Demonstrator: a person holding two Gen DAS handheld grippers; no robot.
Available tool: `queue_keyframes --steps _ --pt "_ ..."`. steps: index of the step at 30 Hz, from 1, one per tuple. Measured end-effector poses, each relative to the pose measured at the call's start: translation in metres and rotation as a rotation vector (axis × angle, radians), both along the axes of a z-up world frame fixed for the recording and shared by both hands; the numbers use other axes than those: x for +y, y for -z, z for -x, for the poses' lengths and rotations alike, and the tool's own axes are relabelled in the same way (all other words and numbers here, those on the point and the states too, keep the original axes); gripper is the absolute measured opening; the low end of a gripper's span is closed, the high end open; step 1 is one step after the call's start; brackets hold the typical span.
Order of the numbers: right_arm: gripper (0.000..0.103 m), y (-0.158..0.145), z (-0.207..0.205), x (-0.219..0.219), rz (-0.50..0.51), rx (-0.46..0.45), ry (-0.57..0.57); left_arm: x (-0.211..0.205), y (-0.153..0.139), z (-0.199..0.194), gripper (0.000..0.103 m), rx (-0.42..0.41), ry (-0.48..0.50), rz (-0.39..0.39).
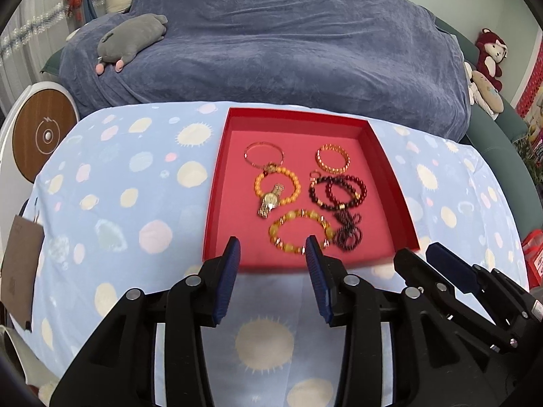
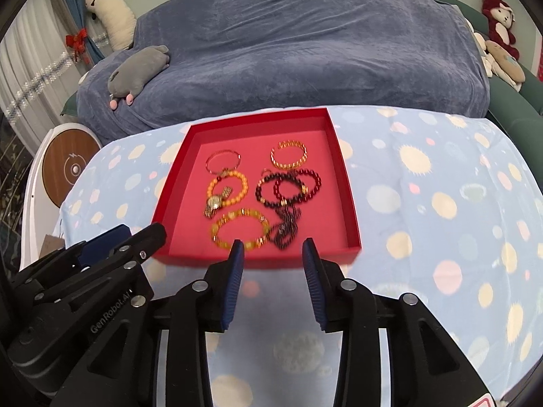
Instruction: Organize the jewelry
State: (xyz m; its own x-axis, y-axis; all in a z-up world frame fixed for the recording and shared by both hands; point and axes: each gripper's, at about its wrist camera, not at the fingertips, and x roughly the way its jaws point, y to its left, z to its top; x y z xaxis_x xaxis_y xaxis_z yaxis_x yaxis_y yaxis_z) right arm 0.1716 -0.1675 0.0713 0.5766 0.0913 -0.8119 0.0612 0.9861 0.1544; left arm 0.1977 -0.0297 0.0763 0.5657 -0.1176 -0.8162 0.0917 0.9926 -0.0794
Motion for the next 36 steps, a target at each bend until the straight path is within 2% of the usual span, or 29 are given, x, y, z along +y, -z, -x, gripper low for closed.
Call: queue_keyframes --steps 12,22,30,36 --pt "0.037 0.003 0.04 0.001 0.006 0.015 0.017 0.0 0.007 0.039 0.041 0.016 0.005 -0.028" --pt "0.041 0.005 0.063 -0.004 0.02 0.02 0.038 0.002 0.012 0.063 0.055 0.026 -0.019 -0.053" --pt "0.053 0.005 0.071 -0.008 0.038 0.018 0.051 0.004 0.012 0.071 0.067 0.024 -0.04 -0.077" --pt "0.058 0.006 0.075 -0.01 0.061 0.023 0.043 0.004 0.015 0.075 0.07 0.028 -0.042 -0.096"
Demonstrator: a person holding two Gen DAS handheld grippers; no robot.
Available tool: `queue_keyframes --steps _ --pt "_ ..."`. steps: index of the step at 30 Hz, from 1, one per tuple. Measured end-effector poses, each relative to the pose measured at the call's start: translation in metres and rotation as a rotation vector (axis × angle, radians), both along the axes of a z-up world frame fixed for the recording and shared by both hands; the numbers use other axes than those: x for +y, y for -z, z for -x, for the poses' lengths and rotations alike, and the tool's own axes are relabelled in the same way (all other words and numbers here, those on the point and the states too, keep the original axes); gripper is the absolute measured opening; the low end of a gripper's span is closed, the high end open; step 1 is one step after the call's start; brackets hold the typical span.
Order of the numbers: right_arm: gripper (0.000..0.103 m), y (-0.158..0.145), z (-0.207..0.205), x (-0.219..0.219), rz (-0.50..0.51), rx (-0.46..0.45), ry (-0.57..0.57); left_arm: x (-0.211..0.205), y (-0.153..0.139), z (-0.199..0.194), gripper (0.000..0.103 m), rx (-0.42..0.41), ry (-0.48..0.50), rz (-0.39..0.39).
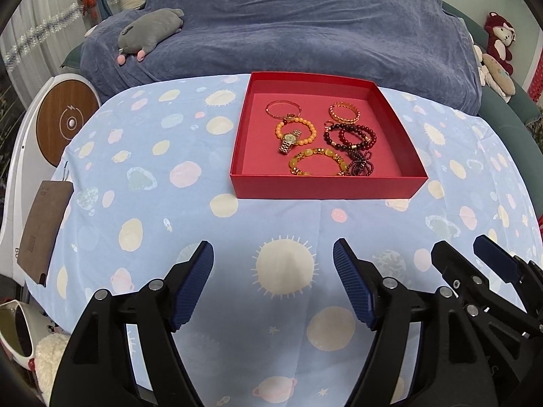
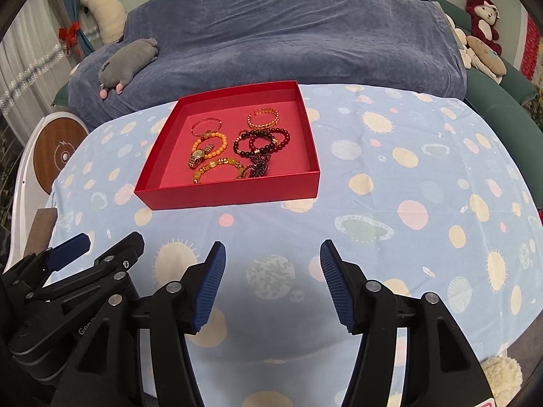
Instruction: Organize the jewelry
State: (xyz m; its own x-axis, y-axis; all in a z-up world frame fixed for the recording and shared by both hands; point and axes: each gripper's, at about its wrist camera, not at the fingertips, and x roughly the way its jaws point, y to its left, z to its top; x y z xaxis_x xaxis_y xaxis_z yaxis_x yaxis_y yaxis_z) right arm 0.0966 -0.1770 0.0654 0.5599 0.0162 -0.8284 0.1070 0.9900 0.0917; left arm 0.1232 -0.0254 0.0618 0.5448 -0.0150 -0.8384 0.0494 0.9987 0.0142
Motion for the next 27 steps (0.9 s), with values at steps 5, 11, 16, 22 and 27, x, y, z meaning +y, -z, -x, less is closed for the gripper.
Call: queue_keyframes --steps 5,11,16,22,27 --pt "0.063 0.002 0.002 -0.0017 0.008 0.01 -0.001 0.002 0.0018 0.0017 0.078 -0.002 -0.014 -0.021" --pt "0.066 0.0033 0.0037 -0.0018 0.01 0.014 -0.003 0.0048 0.0037 0.0031 0.082 0.002 -0.024 -0.032" --pt "0.072 0.0042 0.0062 -0.0021 0.014 0.007 0.012 0.0067 0.0047 0.0031 0.083 0.005 -0.03 -0.036" --pt "0.081 0.0025 0.0064 -0.0031 0.039 -0.008 0.024 0.0073 0.0052 0.0026 0.084 0.004 -0.034 -0.04" --pt "0.084 0.0022 0.005 -0.0053 0.035 -0.014 0.029 0.0092 0.0068 0.0007 0.084 0.008 -0.039 -0.039"
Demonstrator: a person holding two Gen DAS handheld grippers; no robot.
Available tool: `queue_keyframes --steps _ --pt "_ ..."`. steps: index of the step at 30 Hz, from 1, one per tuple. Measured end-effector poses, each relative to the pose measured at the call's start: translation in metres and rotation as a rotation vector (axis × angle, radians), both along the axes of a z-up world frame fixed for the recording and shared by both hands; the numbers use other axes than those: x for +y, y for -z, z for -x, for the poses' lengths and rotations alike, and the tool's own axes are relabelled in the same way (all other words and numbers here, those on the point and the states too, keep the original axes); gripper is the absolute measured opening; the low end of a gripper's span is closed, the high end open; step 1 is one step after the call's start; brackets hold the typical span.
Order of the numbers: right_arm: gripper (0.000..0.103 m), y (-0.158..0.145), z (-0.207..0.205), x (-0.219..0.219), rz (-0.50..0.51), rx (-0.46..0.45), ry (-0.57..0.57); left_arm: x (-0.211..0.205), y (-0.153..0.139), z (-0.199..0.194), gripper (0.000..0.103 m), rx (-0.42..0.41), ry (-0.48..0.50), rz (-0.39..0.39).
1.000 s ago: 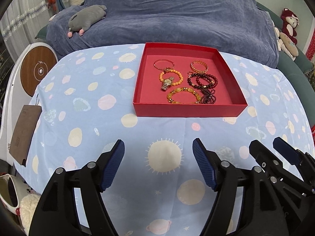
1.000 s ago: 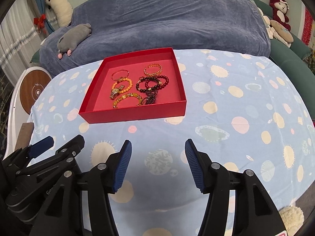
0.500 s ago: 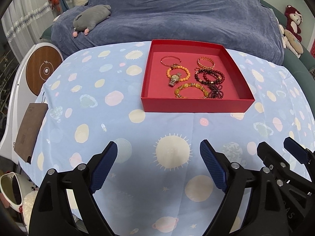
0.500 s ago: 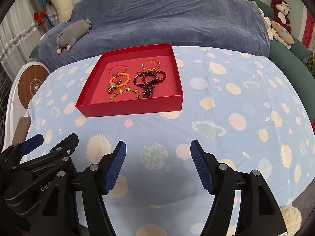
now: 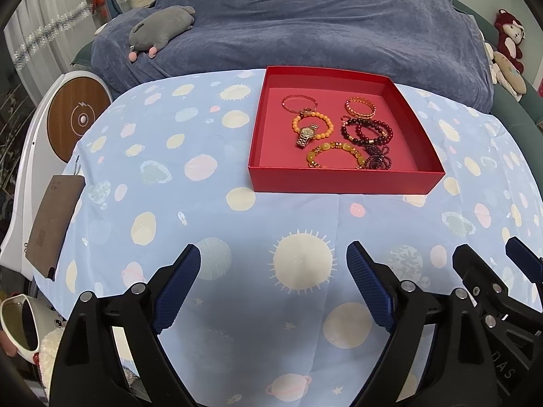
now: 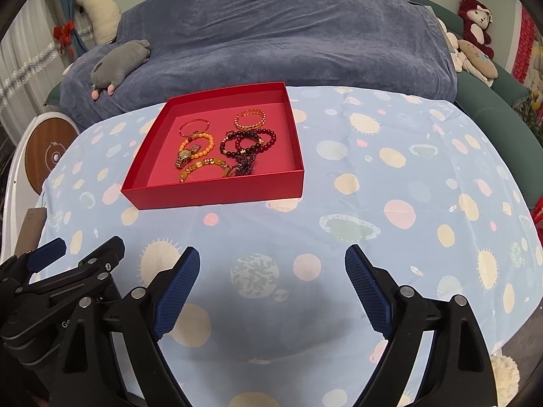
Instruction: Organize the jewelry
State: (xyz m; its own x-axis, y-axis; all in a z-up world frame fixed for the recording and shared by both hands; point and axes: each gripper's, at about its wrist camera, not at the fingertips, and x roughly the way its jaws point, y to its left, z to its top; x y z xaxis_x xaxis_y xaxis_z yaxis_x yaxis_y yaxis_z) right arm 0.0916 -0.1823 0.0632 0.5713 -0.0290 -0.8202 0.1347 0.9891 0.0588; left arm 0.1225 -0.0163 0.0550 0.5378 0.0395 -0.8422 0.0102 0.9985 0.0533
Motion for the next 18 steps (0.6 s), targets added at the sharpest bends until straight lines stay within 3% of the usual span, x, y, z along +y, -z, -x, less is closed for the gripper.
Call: queue_keyframes --steps 5,7,10,18 --pt "0.087 0.0001 0.0007 -0.0001 0.016 -0.018 0.006 -0.0009 0.0014 -0.0002 0.084 0.003 -0.002 -0.003" --pt "0.097 0.0002 0.0007 -0.0022 0.004 -0.021 0.017 0.0005 0.0029 -0.0012 0.084 0.005 -0.013 -0.005" --pt "0.096 0.002 0.0007 -0.0063 -0.049 -0.021 0.027 0.0012 0.0038 -0.0012 0.088 0.005 -0.018 0.003" --pt "0.096 0.0037 0.0006 -0.0016 -0.015 -0.029 0.022 0.0016 0.0062 -0.0012 0.09 0.011 -0.025 -0.013"
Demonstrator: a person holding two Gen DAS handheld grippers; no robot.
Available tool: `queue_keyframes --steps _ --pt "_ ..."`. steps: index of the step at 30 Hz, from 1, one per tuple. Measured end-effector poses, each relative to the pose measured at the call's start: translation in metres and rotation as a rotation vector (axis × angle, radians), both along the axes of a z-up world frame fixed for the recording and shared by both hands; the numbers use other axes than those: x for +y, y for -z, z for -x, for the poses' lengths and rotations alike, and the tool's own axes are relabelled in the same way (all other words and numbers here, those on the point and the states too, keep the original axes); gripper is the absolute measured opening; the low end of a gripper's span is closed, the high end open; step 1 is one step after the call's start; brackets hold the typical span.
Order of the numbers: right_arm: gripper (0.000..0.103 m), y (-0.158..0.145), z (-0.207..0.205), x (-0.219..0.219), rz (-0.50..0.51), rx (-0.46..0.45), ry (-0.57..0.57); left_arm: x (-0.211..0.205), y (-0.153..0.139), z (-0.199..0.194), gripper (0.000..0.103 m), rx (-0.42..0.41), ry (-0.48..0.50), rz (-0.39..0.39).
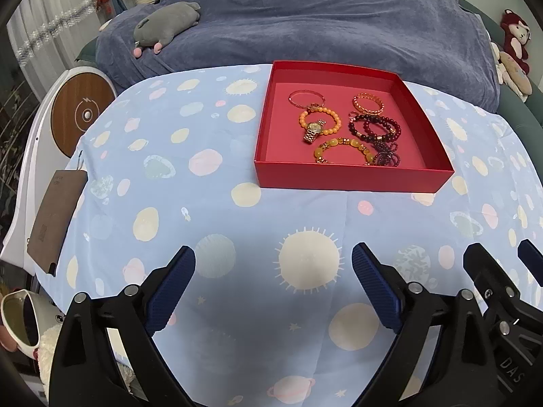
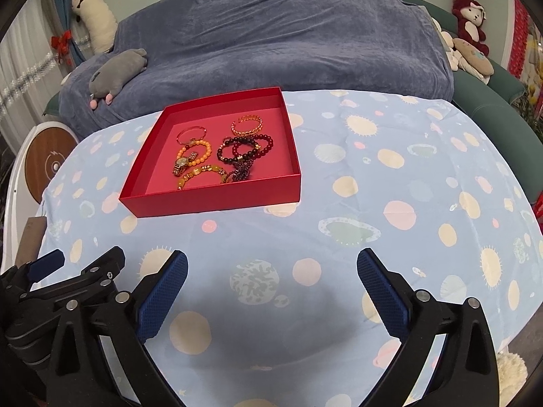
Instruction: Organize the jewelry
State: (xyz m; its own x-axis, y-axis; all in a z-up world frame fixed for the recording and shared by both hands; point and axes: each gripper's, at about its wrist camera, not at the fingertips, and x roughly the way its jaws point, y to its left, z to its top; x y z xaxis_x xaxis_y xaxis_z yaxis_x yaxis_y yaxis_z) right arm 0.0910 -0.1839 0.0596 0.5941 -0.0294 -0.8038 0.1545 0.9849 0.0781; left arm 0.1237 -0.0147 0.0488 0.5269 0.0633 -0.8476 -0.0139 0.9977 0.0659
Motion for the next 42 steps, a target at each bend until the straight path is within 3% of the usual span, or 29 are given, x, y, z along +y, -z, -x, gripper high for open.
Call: queue_keyframes --steps 9,42 --pt "0.096 0.0 0.0013 0.0003 0.038 0.002 0.002 0.0026 -0.0014 0.0 0.092 -0.008 -0.011 -0.001" --pt "0.096 -0.0009 0.0023 0.0005 0.026 0.005 0.009 0.0026 -0.0065 0.0008 0.093 -0.019 -0.013 -0.01"
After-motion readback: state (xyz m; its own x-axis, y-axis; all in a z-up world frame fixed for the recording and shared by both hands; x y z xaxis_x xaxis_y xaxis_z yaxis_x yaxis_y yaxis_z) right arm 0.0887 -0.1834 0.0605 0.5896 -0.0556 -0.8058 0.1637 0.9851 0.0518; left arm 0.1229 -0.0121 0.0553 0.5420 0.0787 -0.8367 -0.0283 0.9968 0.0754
